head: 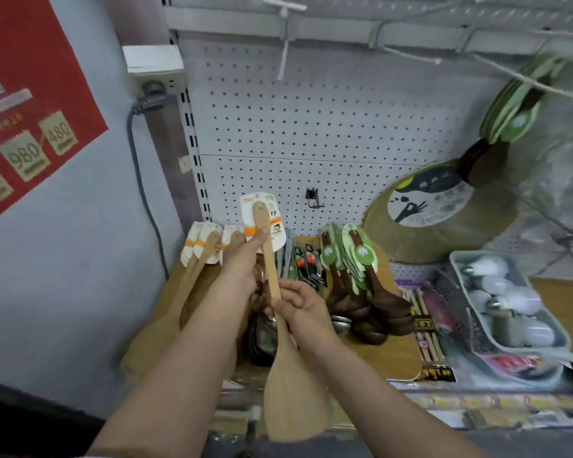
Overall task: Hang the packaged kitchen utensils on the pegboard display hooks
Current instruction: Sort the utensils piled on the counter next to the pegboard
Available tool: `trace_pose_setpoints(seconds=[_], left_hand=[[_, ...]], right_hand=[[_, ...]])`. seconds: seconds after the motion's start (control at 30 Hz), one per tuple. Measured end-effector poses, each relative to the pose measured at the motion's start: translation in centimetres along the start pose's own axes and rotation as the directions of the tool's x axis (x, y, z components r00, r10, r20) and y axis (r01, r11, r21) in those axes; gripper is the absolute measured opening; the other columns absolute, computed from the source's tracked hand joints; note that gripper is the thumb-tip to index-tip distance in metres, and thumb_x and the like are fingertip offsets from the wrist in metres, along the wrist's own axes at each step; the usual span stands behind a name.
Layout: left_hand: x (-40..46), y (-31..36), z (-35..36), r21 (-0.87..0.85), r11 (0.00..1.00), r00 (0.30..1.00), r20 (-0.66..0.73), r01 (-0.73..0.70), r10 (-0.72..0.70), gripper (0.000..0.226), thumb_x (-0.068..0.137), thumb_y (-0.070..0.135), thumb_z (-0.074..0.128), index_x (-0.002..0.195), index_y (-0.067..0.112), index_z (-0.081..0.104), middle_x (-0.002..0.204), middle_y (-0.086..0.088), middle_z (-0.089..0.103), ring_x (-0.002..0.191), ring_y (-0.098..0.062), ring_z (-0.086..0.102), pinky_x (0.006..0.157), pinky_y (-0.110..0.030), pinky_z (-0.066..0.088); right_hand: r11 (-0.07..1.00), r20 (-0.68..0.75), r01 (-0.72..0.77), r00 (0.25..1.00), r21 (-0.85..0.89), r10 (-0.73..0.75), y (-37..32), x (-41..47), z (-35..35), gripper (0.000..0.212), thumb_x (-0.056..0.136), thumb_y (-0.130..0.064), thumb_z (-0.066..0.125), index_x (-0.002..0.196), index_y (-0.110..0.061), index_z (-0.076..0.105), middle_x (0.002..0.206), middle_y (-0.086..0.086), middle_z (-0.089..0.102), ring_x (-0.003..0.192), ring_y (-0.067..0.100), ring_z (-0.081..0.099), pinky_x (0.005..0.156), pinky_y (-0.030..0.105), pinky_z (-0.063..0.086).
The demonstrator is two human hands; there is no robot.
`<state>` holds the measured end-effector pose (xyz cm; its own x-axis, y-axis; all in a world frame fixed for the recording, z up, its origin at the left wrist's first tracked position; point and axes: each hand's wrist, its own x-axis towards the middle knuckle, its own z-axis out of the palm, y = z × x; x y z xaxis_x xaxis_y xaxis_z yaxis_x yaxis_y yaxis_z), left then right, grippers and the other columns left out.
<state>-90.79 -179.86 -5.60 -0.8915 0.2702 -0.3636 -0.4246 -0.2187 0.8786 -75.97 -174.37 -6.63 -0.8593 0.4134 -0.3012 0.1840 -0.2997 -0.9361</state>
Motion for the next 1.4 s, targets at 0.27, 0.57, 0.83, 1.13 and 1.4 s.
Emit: trace_pose_setpoints(seconds=[0.27, 0.57, 0.83, 1.13, 1.4], left_hand=[[-10.6, -6.7, 15.0, 0.053, 0.998, 0.989, 0.145, -0.023, 0.015, 0.007, 0.09, 0.023, 0.075, 0.09, 0.017, 0.07, 0.09, -0.003, 0.07, 0.097, -0.029, 0.064, 0.088, -0.039, 0.05], [-22.8, -15.1, 32.9, 0.128, 0.992, 0.922, 0.382, 0.004, -0.053, 0.01, 0.095, 0.015, 0.069, 0.085, 0.017, 0.066, 0.07, -0.001, 0.068, 0.06, -0.017, 0.061, 0.058, -0.028, 0.048], [-28.8, -21.2, 47.1, 0.217, 0.975, 0.809, 0.58, -0.042, -0.095, 0.004, 0.092, 0.017, 0.072, 0.089, 0.018, 0.07, 0.084, 0.003, 0.074, 0.078, -0.015, 0.066, 0.076, -0.033, 0.051], [-30.9, -27.7, 65.2, 0.194, 0.981, 0.706, 0.693, 0.018, -0.15, 0.004, 0.091, 0.016, 0.073, 0.091, 0.02, 0.071, 0.084, 0.004, 0.075, 0.077, -0.015, 0.065, 0.064, -0.028, 0.048], [-30.1, -30.2, 77.9, 0.18, 0.982, 0.728, 0.667, 0.052, -0.161, 0.012, 0.087, 0.023, 0.078, 0.097, 0.017, 0.073, 0.096, 0.0, 0.076, 0.101, -0.025, 0.065, 0.087, -0.04, 0.048]], right_hand=[[0.994, -0.153, 0.102, 0.984, 0.046, -0.093, -1.4, -8.3, -16.0, 0.02, 0.096, -0.002, 0.062, 0.114, -0.009, 0.067, 0.094, 0.012, 0.075, 0.07, 0.011, 0.065, 0.061, 0.023, 0.052], [0.976, -0.458, 0.179, 0.883, 0.125, -0.103, -2.2, -17.1, -34.5, 0.009, 0.095, -0.016, 0.07, 0.101, -0.01, 0.073, 0.076, 0.006, 0.068, 0.062, 0.016, 0.059, 0.058, 0.029, 0.052], [0.943, -0.635, 0.25, 0.771, 0.222, -0.055, -3.2, -21.7, -48.2, 0.009, 0.095, -0.018, 0.07, 0.099, -0.011, 0.074, 0.07, 0.0, 0.064, 0.066, 0.017, 0.058, 0.063, 0.031, 0.053], [0.949, -0.722, 0.272, 0.688, 0.158, -0.076, -7.7, -21.4, -65.9, 0.012, 0.095, -0.026, 0.072, 0.102, -0.018, 0.076, 0.082, 0.006, 0.068, 0.073, 0.023, 0.062, 0.07, 0.039, 0.055], [0.959, -0.722, 0.262, 0.684, 0.11, -0.105, -12.6, -18.6, -78.5, 0.011, 0.094, -0.024, 0.072, 0.099, -0.016, 0.077, 0.082, 0.008, 0.068, 0.074, 0.022, 0.062, 0.074, 0.04, 0.052]])
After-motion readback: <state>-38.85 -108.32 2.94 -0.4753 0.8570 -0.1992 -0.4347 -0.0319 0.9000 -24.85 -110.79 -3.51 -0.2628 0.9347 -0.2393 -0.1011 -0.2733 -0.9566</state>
